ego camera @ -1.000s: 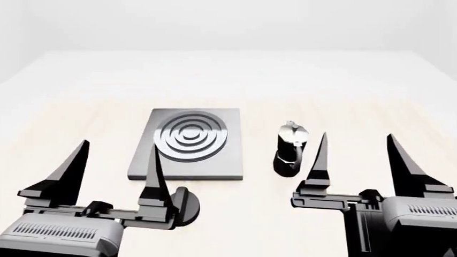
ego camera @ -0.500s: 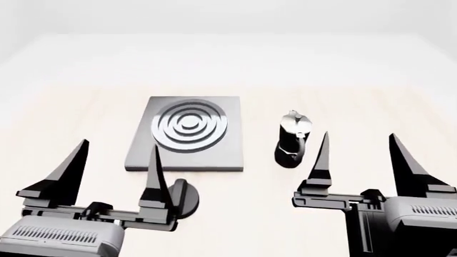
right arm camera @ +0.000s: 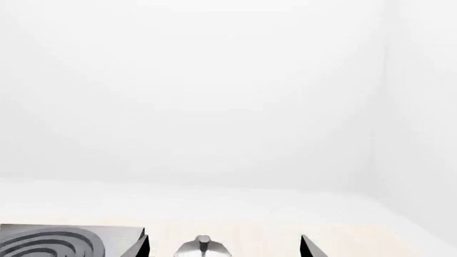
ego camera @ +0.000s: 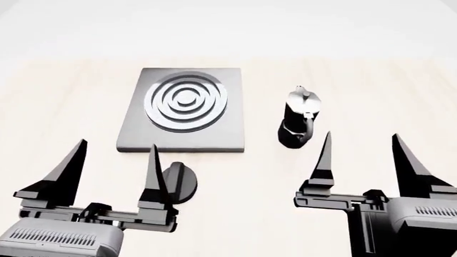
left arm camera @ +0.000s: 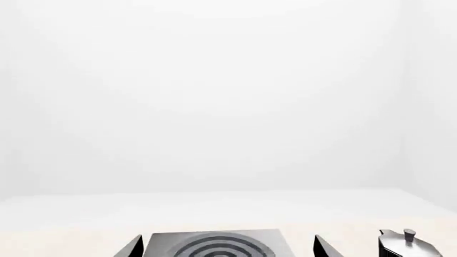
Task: Put the frying pan on the stove.
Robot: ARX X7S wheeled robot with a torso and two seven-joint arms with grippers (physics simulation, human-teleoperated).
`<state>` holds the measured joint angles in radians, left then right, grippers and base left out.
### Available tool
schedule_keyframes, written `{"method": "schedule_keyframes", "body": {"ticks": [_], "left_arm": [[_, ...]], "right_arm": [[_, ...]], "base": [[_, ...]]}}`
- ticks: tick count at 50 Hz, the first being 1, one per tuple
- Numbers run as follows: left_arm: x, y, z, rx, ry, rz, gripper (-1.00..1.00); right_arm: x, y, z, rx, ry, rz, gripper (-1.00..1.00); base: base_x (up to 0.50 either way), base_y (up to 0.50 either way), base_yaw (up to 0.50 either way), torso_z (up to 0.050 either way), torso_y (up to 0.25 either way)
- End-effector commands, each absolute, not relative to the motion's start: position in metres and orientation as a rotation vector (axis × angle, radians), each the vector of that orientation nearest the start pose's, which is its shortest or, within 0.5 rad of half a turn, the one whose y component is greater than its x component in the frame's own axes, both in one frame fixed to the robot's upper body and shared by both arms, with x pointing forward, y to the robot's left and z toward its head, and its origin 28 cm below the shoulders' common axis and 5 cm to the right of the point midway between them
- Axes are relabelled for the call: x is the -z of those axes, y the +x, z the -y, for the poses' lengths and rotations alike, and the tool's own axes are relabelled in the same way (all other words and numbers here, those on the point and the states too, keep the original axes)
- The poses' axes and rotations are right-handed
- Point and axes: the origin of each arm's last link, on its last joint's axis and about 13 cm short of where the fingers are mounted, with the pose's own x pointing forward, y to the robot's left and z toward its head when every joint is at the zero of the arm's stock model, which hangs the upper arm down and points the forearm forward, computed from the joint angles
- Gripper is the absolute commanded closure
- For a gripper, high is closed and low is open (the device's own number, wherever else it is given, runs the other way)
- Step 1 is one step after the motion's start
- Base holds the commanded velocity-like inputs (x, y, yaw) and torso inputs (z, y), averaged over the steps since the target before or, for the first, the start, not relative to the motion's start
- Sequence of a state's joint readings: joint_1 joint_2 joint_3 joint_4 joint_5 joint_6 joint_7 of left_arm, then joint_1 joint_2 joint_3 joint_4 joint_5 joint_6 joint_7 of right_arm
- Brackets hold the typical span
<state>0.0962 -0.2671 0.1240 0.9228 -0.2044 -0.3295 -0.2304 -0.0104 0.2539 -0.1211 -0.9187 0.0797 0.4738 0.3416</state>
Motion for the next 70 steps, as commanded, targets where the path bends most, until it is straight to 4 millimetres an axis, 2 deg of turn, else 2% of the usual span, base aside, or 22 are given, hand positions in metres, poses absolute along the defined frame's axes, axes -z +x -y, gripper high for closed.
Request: {"method": "schedule_keyframes", "body": {"ticks": [1, 7, 15, 34, 55, 70], "left_arm": [[-0.155, 0.152, -0.208, 0.101, -0.049, 0.433, -1.00], [-0.152, 0.153, -0.211, 0.074, -0.060, 0.415, -1.00], [-0.153, 0.152, -0.212, 0.069, -0.066, 0.412, -1.00], [-0.155, 0.152, -0.216, 0.051, -0.092, 0.404, -1.00], [-0.156, 0.152, -0.218, 0.056, -0.100, 0.397, -1.00], [-0.157, 0.152, -0.219, 0.064, -0.100, 0.390, -1.00]], "right_arm": [[-0.160, 0.166, 0.102, 0.120, -0.092, 0.415, -1.00], [-0.160, 0.173, 0.103, 0.151, -0.044, 0.351, -1.00], [-0.186, 0.188, 0.108, 0.333, 0.038, 0.300, -1.00], [-0.207, 0.232, 0.115, 0.695, 0.090, 0.131, -1.00], [-0.207, 0.261, 0.117, 0.923, 0.163, 0.100, -1.00], [-0.195, 0.276, 0.123, 1.096, 0.202, 0.015, -1.00]], "base": [[0.00, 0.00, 0.00, 0.000, 0.000], [0.00, 0.00, 0.00, 0.000, 0.000], [0.00, 0.00, 0.00, 0.000, 0.000], [0.00, 0.00, 0.00, 0.000, 0.000], [0.00, 0.00, 0.00, 0.000, 0.000], [0.00, 0.00, 0.00, 0.000, 0.000]]}}
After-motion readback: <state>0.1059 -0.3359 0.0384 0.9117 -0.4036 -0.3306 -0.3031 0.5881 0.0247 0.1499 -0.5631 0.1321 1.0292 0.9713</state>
